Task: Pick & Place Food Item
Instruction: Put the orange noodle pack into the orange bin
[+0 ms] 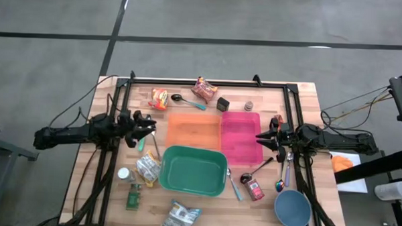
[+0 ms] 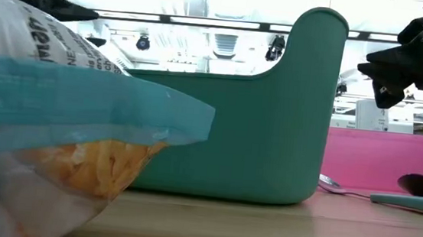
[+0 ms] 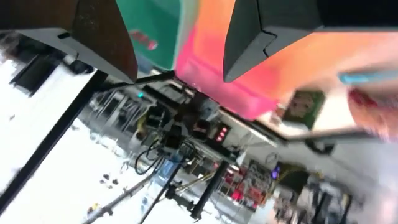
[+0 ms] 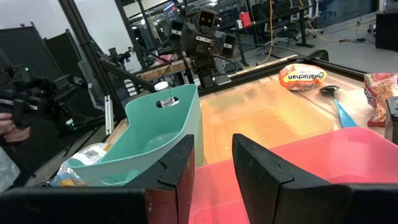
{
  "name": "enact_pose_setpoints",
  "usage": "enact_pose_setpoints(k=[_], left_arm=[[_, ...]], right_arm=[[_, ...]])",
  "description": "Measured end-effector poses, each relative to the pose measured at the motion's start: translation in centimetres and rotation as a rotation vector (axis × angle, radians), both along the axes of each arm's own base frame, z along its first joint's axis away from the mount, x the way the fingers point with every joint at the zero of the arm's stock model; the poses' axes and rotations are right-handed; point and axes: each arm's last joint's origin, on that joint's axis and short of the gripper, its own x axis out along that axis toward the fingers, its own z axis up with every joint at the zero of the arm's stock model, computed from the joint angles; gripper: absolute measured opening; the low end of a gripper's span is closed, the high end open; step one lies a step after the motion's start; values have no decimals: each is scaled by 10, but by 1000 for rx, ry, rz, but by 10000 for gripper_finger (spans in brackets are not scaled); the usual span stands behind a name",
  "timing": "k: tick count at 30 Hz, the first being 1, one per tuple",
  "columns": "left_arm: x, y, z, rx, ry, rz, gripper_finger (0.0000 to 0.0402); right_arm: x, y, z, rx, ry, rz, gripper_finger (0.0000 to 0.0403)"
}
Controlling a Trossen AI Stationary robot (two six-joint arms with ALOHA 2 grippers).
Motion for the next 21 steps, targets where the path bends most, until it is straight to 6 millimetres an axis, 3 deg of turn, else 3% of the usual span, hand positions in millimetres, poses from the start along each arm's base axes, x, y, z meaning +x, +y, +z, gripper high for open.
enact_pose_setpoints(k=[7,14,21], left_arm=[[-5,-1,21,-105,14,-36,239],[-8,1,64,-100,169,76,239],[8,6,104,-139,343,188,239]], right_arm=[[0,0,0,0,0,0,107],[0,0,0,0,1,0,107],[0,0,0,0,0,0,107]])
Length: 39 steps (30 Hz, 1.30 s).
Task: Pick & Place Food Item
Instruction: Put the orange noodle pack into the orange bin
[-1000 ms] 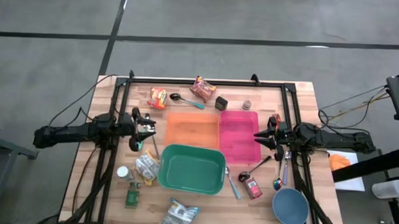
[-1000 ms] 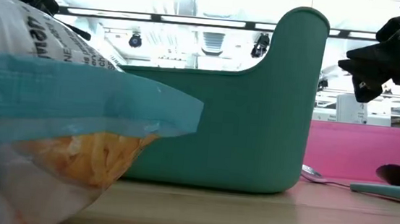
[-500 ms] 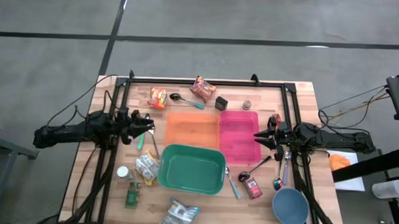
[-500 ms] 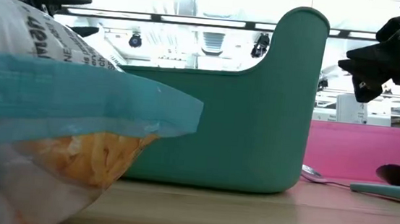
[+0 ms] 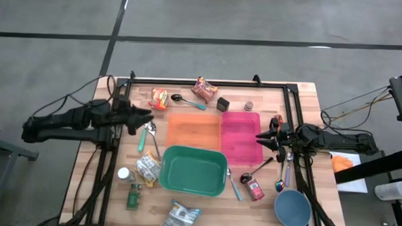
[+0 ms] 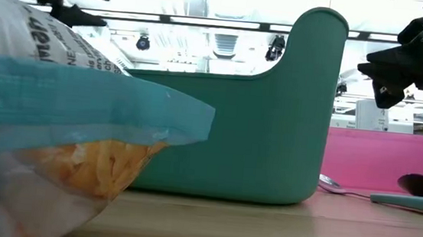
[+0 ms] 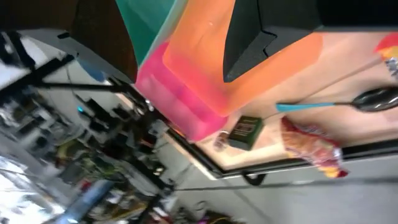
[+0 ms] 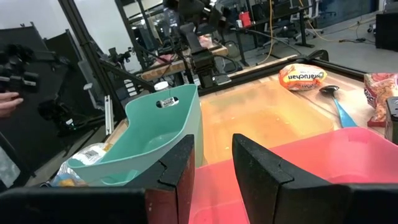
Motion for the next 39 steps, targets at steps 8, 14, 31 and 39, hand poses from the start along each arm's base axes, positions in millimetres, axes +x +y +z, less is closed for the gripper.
enact_pose_setpoints(k=[8,14,31,39], left_arm=[[34,20,41,-87,255,169,239],[58,56,45,-261,411,308,239],[42,135,-3,-785,664,485,295],[44,149,-18,-614,757,545,339]], right_arm=[[0,0,0,0,0,0,107],[0,0,0,0,0,0,107],[0,0,0,0,0,0,107],[0,0,0,0,0,0,107]])
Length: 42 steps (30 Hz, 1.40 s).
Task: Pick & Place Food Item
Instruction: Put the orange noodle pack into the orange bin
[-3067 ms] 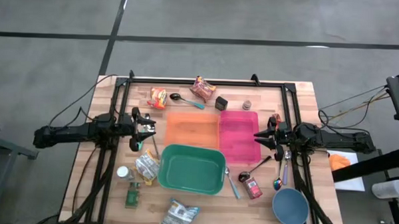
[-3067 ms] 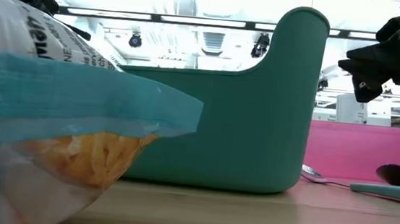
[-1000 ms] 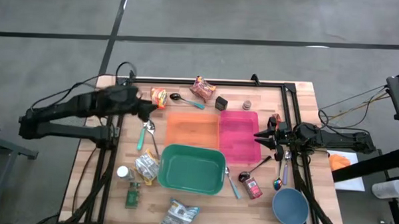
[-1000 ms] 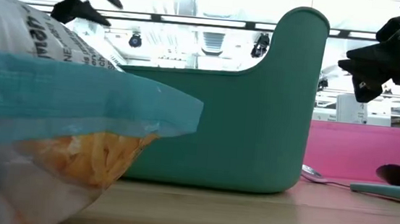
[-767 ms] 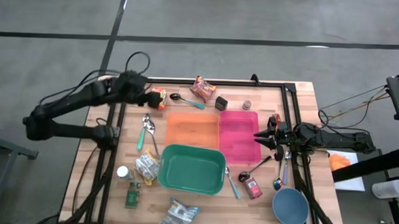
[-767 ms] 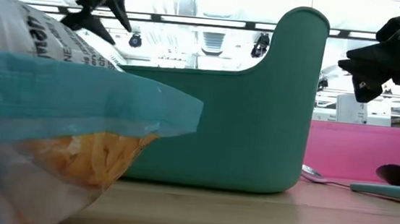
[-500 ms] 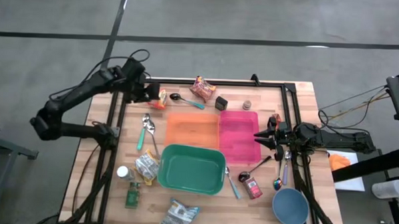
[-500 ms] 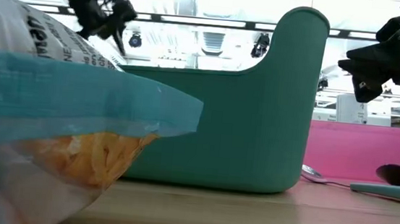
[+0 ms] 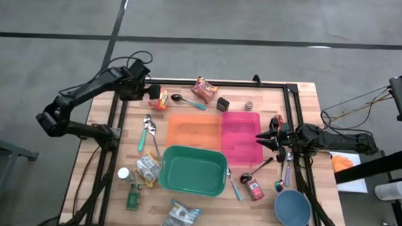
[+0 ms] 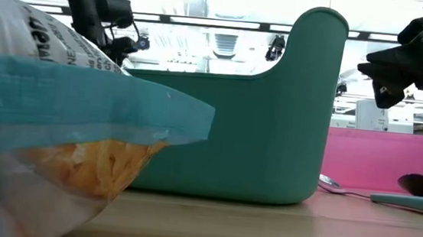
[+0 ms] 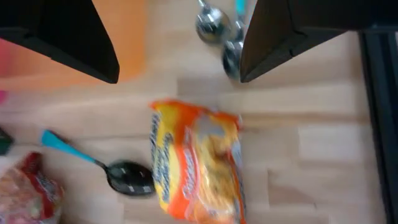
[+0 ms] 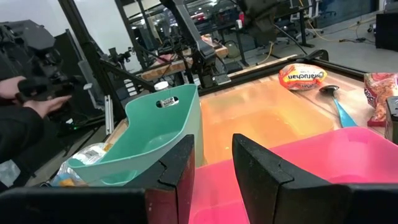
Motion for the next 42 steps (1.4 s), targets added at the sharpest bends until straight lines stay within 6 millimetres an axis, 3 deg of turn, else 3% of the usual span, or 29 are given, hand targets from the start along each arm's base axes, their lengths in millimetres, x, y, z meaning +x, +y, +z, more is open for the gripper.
enact_pose_setpoints(k=[9,16,24,35,42], left_arm=[[4,19,-39,-66,88,-58,340],[-3,28,-66,-73,-21,-129,340],[-19,32,-81,-61,-64,-113,340],[-24,34,-98,20,-134,-132,340],[-24,34,-99,19,-135,-135,340]], right_arm=[[0,0,0,0,0,0,107],[0,0,0,0,0,0,107],[0,0,0,0,-1,0,107],[0,0,0,0,0,0,107],[0,0,0,0,0,0,107]])
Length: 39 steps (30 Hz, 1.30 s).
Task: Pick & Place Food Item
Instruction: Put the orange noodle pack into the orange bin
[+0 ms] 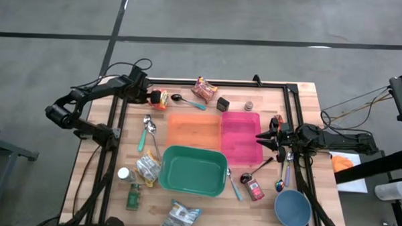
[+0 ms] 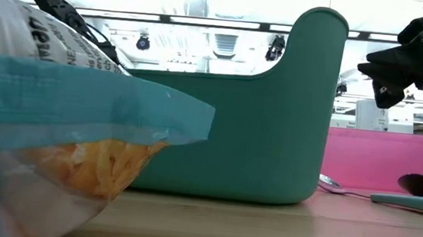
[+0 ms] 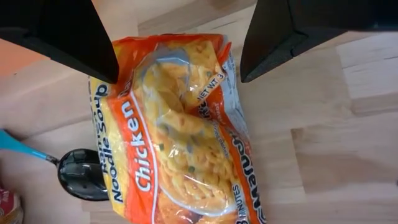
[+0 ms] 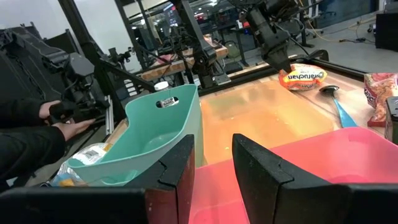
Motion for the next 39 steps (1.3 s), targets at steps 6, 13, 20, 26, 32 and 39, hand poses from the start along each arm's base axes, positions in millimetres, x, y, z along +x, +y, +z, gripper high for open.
enact_pose_setpoints(k=[6,13,20,26,32,39], left_arm=[[0,-1,-3,-16,-27,-6,340],[1,-2,-4,-38,-45,-6,338],[2,-2,-3,-51,-65,-18,272],[2,-2,-3,-52,-65,-18,174],[2,-2,-3,-54,-66,-14,106],[2,-3,-3,-57,-72,-17,61]], right_arm=[[0,0,0,0,0,0,107],[0,0,0,0,0,0,107],[0,0,0,0,0,0,107],[0,0,0,0,0,0,107],[0,0,0,0,0,0,107],[0,0,0,0,0,0,107]])
